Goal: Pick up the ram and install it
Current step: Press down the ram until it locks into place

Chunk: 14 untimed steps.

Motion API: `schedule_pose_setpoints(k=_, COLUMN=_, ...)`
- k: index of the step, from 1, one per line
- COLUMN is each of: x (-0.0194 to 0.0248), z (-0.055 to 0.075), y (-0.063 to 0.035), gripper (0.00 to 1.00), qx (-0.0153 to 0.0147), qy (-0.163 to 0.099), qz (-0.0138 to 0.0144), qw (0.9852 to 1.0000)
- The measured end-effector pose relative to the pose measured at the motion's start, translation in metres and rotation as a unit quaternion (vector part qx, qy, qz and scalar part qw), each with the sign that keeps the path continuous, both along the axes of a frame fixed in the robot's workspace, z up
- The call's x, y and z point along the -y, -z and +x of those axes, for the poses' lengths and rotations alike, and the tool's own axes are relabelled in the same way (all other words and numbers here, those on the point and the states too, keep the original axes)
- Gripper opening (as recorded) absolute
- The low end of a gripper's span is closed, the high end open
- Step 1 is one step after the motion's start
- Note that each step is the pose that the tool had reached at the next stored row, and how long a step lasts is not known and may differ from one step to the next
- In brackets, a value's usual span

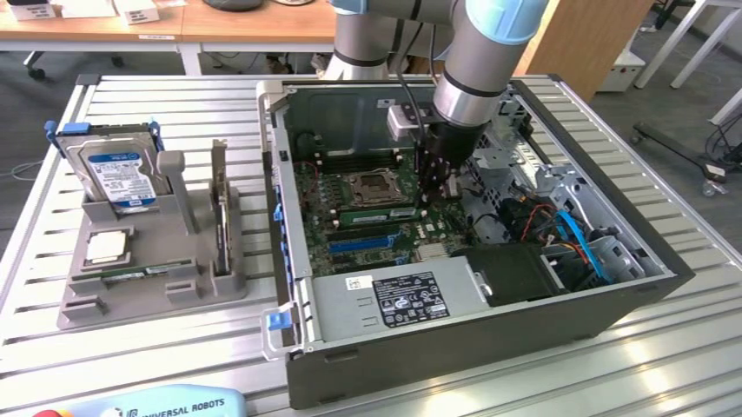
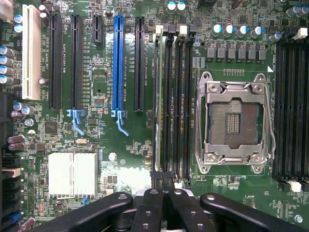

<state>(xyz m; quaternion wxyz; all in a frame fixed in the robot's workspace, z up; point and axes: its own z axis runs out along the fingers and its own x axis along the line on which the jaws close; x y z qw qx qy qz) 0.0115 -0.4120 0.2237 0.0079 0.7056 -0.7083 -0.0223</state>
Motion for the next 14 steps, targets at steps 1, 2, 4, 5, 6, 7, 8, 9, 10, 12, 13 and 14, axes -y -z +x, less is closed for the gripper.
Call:
schedule_pose_setpoints(k=1, x=0.0000, z=0.0000, y=0.0000, gripper=0.10, qx=0.0000, qy=0.000, qz=0.0000, qw=1.0000)
schedule_pose_setpoints(k=2, x=0.0000, z=0.0000, y=0.0000, gripper=0.10, qx=0.0000, qy=0.000, qz=0.0000, qw=1.0000)
schedule_pose_setpoints(k=4, x=0.0000, z=0.0000, y=0.0003, gripper=0.10, qx=0.0000, qy=0.000, qz=0.0000, qw=1.0000)
schedule_pose_setpoints(k=5, x=0.0000, z=0.0000, y=0.0004, gripper=0.10, qx=0.0000, qy=0.000, qz=0.0000, qw=1.0000)
schedule_pose_setpoints(k=6, x=0.0000, z=0.0000, y=0.0005, gripper=0.10, qx=0.0000, qy=0.000, qz=0.0000, qw=1.0000)
schedule_pose_setpoints(k=7, x=0.0000, z=0.0000, y=0.0005, gripper=0.10, qx=0.0000, qy=0.000, qz=0.0000, qw=1.0000)
schedule_pose_setpoints(k=8, x=0.0000, z=0.0000, y=0.0005, gripper=0.10, qx=0.0000, qy=0.000, qz=-0.0001, qw=1.0000)
schedule_pose_setpoints(k=9, x=0.0000, z=0.0000, y=0.0005, gripper=0.10, qx=0.0000, qy=0.000, qz=-0.0001, qw=1.0000)
schedule_pose_setpoints(k=10, x=0.0000, z=0.0000, y=0.0005, gripper=0.10, qx=0.0000, qy=0.000, qz=0.0000, qw=1.0000)
schedule_pose_setpoints(k=12, x=0.0000, z=0.0000, y=0.0007, gripper=0.10, qx=0.0000, qy=0.000, qz=0.0000, qw=1.0000)
schedule_pose_setpoints(k=13, x=0.0000, z=0.0000, y=0.0009, gripper=0.10, qx=0.0000, qy=0.000, qz=0.0000, qw=1.0000)
schedule_pose_setpoints(k=14, x=0.0000, z=0.0000, y=0.0010, gripper=0.10, qx=0.0000, qy=0.000, qz=0.0000, qw=1.0000)
